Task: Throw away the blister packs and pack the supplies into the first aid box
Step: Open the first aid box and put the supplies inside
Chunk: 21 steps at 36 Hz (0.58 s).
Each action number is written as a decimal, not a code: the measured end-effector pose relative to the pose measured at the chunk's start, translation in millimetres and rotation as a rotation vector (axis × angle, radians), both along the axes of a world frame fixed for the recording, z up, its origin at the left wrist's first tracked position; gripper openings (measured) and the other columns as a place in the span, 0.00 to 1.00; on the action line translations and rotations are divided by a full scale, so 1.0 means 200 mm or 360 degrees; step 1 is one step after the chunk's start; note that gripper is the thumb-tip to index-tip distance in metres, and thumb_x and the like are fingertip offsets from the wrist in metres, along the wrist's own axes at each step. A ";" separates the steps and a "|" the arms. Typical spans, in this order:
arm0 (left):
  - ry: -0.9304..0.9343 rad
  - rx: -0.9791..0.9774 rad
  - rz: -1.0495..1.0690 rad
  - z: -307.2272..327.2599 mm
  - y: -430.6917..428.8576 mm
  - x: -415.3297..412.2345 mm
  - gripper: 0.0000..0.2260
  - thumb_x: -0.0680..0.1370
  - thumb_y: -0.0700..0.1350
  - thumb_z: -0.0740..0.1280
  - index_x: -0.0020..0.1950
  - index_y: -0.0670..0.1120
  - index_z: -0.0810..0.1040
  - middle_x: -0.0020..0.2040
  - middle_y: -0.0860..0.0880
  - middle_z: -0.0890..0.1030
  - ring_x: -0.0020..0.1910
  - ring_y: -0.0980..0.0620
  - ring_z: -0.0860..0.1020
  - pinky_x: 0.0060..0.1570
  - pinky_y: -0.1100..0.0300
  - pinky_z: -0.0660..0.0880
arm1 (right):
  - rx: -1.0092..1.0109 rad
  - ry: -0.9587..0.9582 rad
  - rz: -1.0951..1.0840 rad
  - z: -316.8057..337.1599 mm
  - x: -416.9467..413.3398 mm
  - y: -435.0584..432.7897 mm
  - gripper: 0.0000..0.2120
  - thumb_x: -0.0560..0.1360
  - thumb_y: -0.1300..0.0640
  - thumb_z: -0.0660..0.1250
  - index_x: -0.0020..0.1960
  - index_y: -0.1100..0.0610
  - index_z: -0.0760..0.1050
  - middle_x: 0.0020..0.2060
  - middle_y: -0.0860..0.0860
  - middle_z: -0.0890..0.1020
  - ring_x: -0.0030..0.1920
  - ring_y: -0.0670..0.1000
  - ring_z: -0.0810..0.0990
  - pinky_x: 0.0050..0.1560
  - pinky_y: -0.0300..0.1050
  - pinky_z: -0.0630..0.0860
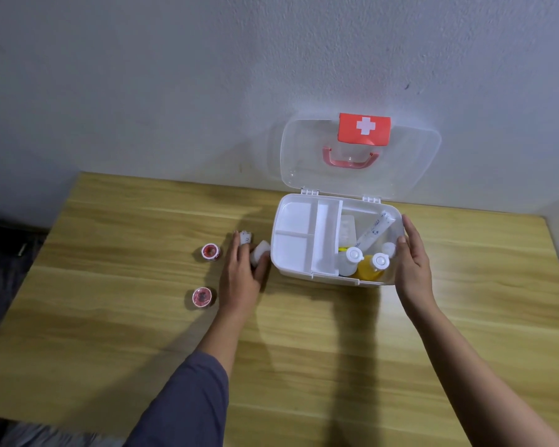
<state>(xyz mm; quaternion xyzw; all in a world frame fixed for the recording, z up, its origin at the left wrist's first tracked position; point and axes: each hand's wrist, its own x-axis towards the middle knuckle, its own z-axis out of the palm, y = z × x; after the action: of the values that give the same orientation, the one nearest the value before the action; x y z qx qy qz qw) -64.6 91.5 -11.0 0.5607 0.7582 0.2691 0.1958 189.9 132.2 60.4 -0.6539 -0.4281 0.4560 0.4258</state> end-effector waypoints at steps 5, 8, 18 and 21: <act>-0.0096 0.0063 0.0047 -0.02 0.01 0.01 0.22 0.79 0.49 0.61 0.70 0.40 0.66 0.74 0.39 0.63 0.72 0.42 0.63 0.66 0.53 0.65 | -0.0003 0.0010 -0.0015 0.01 -0.01 0.00 0.20 0.81 0.58 0.52 0.72 0.48 0.62 0.70 0.50 0.69 0.69 0.50 0.68 0.72 0.53 0.64; -0.0131 0.0067 0.0081 -0.01 0.02 0.02 0.23 0.79 0.46 0.61 0.72 0.41 0.62 0.75 0.40 0.58 0.73 0.44 0.61 0.66 0.60 0.59 | -0.0007 0.0021 -0.0025 0.01 -0.01 0.00 0.20 0.81 0.58 0.52 0.72 0.48 0.62 0.70 0.50 0.69 0.69 0.51 0.69 0.72 0.53 0.64; -0.0189 0.0125 -0.0114 -0.01 0.04 -0.01 0.24 0.76 0.51 0.57 0.67 0.37 0.69 0.66 0.34 0.70 0.65 0.37 0.70 0.63 0.63 0.59 | 0.0010 0.0002 -0.0027 0.02 -0.02 0.00 0.20 0.81 0.59 0.51 0.72 0.49 0.62 0.69 0.50 0.70 0.66 0.48 0.70 0.68 0.45 0.66; -0.0160 0.0134 -0.0143 -0.02 0.05 -0.02 0.24 0.76 0.50 0.57 0.66 0.37 0.70 0.64 0.35 0.73 0.62 0.36 0.72 0.61 0.60 0.61 | 0.0008 0.0019 -0.0024 0.02 -0.02 0.00 0.20 0.81 0.58 0.51 0.72 0.49 0.62 0.69 0.50 0.70 0.67 0.50 0.70 0.68 0.46 0.66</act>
<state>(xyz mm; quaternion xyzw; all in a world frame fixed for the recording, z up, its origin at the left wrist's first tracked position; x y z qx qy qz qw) -68.1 102.0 -14.6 0.5876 0.7096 0.3195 0.2217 185.7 131.5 65.4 -0.6533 -0.4218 0.4554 0.4334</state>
